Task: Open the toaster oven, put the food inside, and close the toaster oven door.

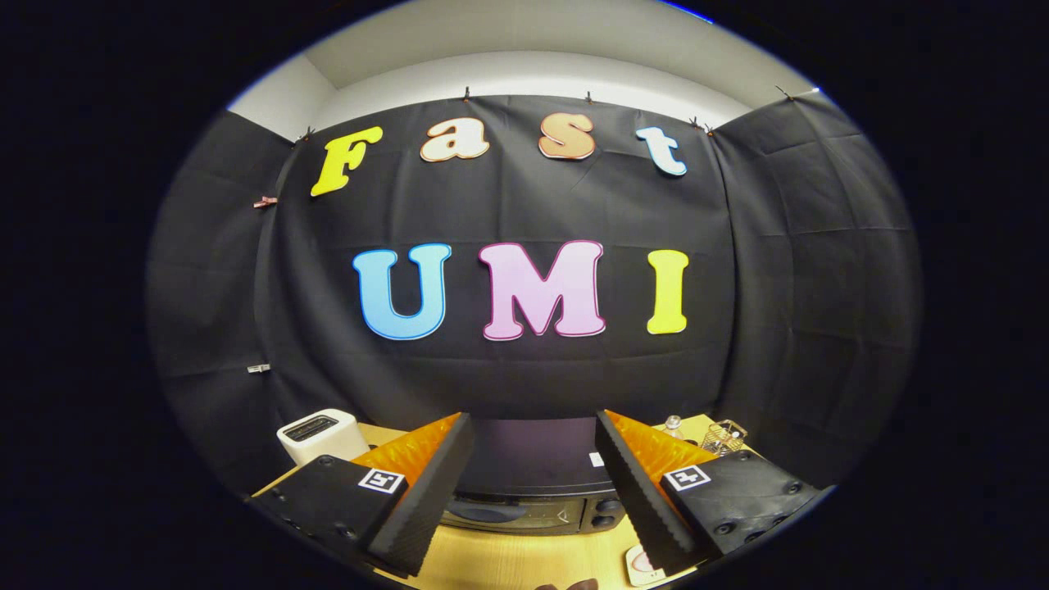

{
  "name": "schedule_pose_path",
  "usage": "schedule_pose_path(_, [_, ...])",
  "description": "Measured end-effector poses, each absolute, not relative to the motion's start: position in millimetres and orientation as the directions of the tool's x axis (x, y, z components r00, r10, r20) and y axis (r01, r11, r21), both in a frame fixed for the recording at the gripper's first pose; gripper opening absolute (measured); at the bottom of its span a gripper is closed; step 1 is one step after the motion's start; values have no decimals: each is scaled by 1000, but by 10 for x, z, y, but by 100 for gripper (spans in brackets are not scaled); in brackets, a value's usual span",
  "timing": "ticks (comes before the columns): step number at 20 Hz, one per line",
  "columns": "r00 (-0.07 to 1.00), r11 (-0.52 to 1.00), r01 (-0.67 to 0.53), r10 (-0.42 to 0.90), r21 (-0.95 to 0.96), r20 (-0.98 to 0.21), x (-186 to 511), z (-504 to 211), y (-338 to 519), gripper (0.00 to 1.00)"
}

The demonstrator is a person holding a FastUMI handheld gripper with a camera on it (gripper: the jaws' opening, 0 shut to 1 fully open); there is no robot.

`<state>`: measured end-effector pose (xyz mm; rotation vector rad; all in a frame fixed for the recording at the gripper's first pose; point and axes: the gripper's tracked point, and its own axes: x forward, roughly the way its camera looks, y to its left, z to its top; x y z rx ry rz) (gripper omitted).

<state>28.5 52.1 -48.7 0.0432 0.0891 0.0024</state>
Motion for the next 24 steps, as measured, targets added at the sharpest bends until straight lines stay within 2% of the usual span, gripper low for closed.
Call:
schedule_pose_path(9, [955,1000,-10,17,27,-298,560,-1648,1029,100])
schedule_pose_path(15, [916,999,18,1,45,-402,737,-2149,1110,100])
schedule_pose_path(19, [896,999,25,-13,20,-445,867,-2390,1170,99])
schedule_pose_path(24, [912,999,52,-45,4,-407,858,-2404,1164,100])
